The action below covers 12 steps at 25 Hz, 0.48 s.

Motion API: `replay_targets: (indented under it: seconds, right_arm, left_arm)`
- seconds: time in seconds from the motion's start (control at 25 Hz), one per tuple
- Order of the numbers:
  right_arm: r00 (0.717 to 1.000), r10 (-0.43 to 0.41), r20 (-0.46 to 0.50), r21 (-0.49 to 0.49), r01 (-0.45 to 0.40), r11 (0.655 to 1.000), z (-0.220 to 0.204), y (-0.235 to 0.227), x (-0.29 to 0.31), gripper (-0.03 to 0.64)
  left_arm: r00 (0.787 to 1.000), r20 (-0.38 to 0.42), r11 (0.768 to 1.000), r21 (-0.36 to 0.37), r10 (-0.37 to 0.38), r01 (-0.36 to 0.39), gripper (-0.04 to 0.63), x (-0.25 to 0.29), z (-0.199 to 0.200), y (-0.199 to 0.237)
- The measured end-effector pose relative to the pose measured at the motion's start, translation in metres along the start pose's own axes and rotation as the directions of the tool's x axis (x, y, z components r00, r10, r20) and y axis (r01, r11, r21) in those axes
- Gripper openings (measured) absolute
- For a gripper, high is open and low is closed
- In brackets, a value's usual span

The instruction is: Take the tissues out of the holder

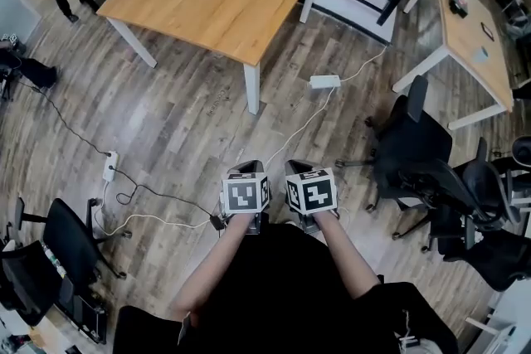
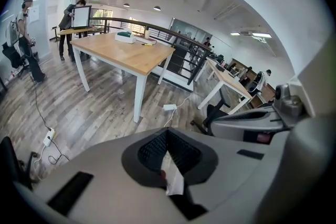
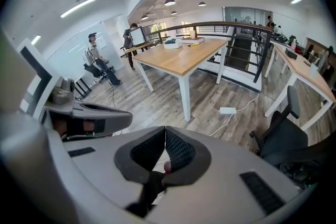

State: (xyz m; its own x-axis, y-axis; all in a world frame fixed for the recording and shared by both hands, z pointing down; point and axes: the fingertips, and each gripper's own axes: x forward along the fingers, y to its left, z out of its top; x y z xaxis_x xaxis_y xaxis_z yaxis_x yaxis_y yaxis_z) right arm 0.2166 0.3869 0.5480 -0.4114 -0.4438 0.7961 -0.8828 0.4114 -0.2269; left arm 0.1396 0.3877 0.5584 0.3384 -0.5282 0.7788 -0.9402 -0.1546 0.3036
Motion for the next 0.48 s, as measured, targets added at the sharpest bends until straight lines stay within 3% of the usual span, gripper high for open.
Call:
replay_targets:
  seconds: [0.48]
  right_arm:
    - [1.0, 0.001, 0.005, -0.022, -0.001, 1.0, 0.056, 0.037, 0.045, 0.012]
  left_arm:
    - [1.0, -0.005, 1.0, 0.006, -0.029, 0.029, -0.002, 0.003, 0.045, 0.061]
